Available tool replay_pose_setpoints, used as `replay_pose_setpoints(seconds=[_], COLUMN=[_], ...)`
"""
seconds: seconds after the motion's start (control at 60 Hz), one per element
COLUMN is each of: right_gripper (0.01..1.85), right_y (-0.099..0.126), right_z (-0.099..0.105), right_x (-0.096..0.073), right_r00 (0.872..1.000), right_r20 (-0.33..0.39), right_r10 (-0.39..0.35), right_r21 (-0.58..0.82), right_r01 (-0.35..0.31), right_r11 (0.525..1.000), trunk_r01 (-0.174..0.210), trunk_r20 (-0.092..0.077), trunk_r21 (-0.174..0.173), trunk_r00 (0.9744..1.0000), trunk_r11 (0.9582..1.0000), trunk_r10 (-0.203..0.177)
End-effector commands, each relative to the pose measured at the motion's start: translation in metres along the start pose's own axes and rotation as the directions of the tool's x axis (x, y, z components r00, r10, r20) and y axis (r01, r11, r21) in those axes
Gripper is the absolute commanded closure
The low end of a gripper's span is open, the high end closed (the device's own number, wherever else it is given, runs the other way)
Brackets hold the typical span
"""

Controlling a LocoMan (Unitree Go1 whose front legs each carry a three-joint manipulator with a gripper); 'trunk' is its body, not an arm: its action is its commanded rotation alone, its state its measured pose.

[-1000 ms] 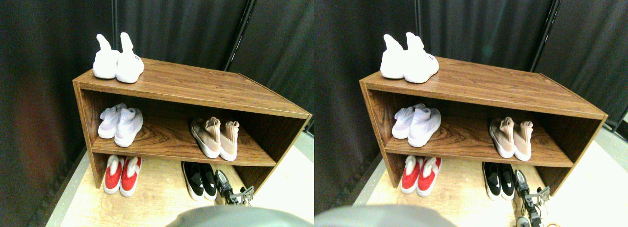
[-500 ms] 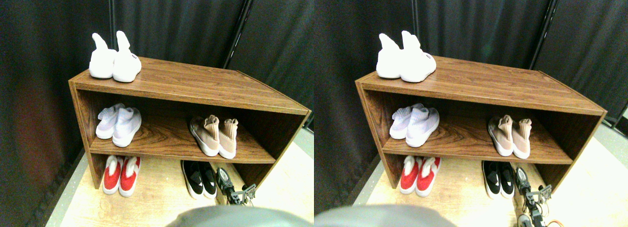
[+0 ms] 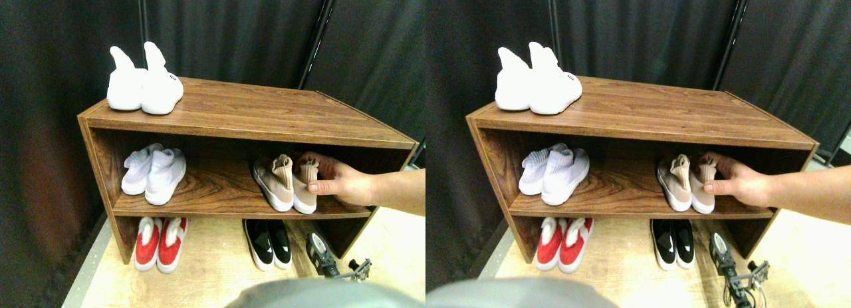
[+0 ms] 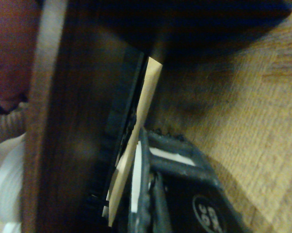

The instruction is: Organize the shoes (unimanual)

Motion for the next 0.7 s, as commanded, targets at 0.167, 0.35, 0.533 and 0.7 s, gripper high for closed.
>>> replay_pose_setpoints(seconds=[0.167, 0.35, 0.533, 0.7], right_gripper=[1.80, 1.80, 1.80, 1.80], right_y=[0.018, 0.037, 0.057, 0.077], right_z=[0.000, -0.005, -0.004, -0.002], right_x=[-0.030, -0.059, -0.073, -0.083], right_r00=[0.994, 0.990, 0.983, 0.961], right_r20=[-0.042, -0.039, -0.059, -0.122], right_r10=[0.105, 0.138, 0.175, 0.247], right_r21=[-0.028, -0.038, -0.108, -0.143], right_r01=[-0.106, -0.140, -0.181, -0.263], right_r11=[0.994, 0.989, 0.978, 0.954], trunk_r01=[0.017, 0.027, 0.031, 0.029], trunk_r20=[0.054, 0.079, 0.097, 0.108], trunk_r21=[-0.005, 0.002, 0.005, 0.006], trunk_r00=[0.9984, 0.9965, 0.9948, 0.9937], trunk_r11=[0.9998, 0.9996, 0.9995, 0.9996], trunk_r10=[-0.017, -0.027, -0.031, -0.029])
